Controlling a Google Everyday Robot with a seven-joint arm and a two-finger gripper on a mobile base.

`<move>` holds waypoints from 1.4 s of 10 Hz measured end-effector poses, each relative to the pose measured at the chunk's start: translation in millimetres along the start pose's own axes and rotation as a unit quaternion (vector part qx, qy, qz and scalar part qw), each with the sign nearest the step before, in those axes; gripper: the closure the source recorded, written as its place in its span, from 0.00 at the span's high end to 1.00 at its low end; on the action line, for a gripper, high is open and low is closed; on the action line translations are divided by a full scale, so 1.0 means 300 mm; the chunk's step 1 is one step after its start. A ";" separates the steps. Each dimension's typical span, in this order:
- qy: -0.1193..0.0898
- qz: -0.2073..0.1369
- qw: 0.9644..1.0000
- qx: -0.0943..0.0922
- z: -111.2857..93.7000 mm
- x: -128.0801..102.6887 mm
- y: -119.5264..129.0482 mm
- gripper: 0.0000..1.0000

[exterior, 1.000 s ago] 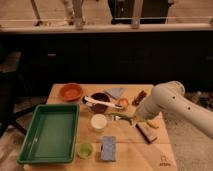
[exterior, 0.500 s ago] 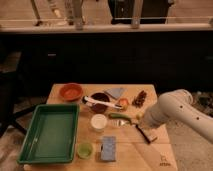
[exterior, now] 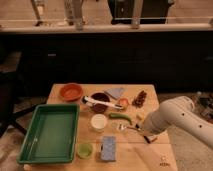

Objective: Place fork in table surface

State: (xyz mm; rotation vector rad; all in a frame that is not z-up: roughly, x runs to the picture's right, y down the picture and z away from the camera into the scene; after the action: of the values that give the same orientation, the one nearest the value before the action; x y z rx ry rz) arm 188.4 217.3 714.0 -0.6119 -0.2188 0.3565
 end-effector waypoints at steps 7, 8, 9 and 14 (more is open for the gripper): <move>-0.005 0.024 1.000 -0.012 0.021 0.053 0.075 0.00; -0.005 0.024 1.000 -0.012 0.020 0.055 0.075 0.00; -0.005 0.024 1.000 -0.012 0.020 0.056 0.075 0.00; -0.008 0.044 0.999 -0.004 0.045 0.075 0.076 0.00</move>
State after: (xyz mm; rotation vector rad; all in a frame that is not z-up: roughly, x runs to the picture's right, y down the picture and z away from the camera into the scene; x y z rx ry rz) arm 199.0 250.3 713.2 -0.6284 -0.2084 0.4458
